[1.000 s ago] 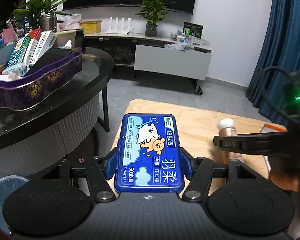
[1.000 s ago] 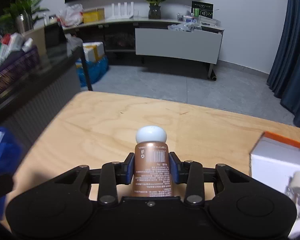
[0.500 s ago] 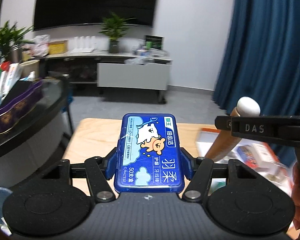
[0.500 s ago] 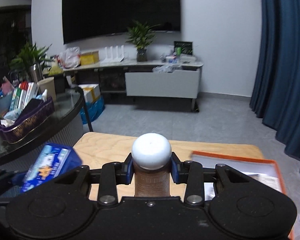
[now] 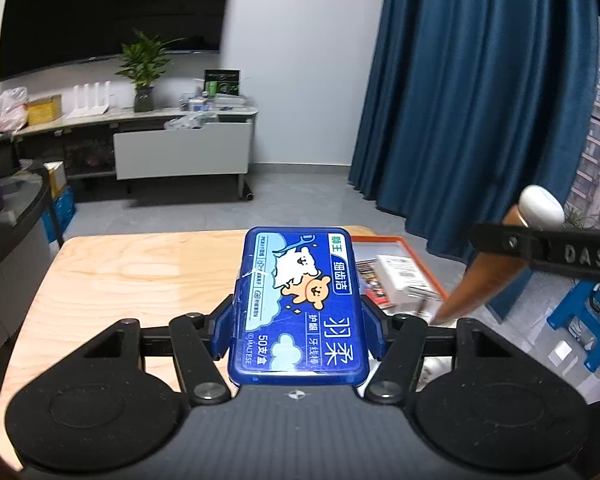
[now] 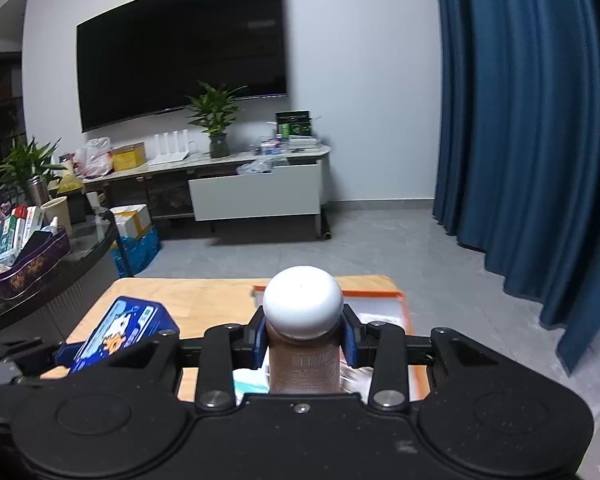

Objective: Organize rigid objects
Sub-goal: 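Carry the blue tin with the left tool while the right tool carries the copper tube to the tray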

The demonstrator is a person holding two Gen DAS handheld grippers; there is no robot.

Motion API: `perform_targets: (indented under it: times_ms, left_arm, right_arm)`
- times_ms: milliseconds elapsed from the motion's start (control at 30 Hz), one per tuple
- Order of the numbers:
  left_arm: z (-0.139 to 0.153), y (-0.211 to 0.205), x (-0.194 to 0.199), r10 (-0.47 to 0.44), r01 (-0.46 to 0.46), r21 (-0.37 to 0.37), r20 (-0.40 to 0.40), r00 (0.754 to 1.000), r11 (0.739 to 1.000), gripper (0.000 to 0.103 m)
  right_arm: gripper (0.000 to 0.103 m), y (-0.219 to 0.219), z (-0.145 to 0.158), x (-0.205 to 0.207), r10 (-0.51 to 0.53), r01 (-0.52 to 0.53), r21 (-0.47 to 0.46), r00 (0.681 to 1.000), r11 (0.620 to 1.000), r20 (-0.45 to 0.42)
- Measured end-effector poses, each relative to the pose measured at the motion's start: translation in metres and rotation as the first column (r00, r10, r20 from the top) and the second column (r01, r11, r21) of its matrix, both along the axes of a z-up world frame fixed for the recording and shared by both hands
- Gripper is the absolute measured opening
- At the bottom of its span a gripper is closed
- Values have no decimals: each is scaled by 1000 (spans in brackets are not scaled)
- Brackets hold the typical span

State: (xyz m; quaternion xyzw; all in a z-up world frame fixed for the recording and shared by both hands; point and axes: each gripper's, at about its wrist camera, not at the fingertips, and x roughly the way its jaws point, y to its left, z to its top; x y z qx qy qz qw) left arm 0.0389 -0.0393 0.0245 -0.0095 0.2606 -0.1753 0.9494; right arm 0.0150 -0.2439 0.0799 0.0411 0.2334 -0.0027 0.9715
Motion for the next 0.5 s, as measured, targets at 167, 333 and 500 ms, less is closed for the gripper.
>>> perform_targets:
  times_ms: [167, 333, 500]
  left_arm:
    - [-5, -14, -5, -22, 22, 2, 8, 1000, 1000, 63]
    - [-8, -22, -4, -31, 31, 26, 5, 1000, 999, 63]
    - [-14, -23, -3, -24, 24, 32, -6, 1000, 999, 63]
  right_arm:
    - [44, -21, -13, -16, -13, 13, 8, 1000, 1000, -19]
    - [44, -37, -20, -24, -21, 22, 29, 999, 999, -37]
    - [44, -38, -22, -25, -9, 11, 27, 999, 1000, -41]
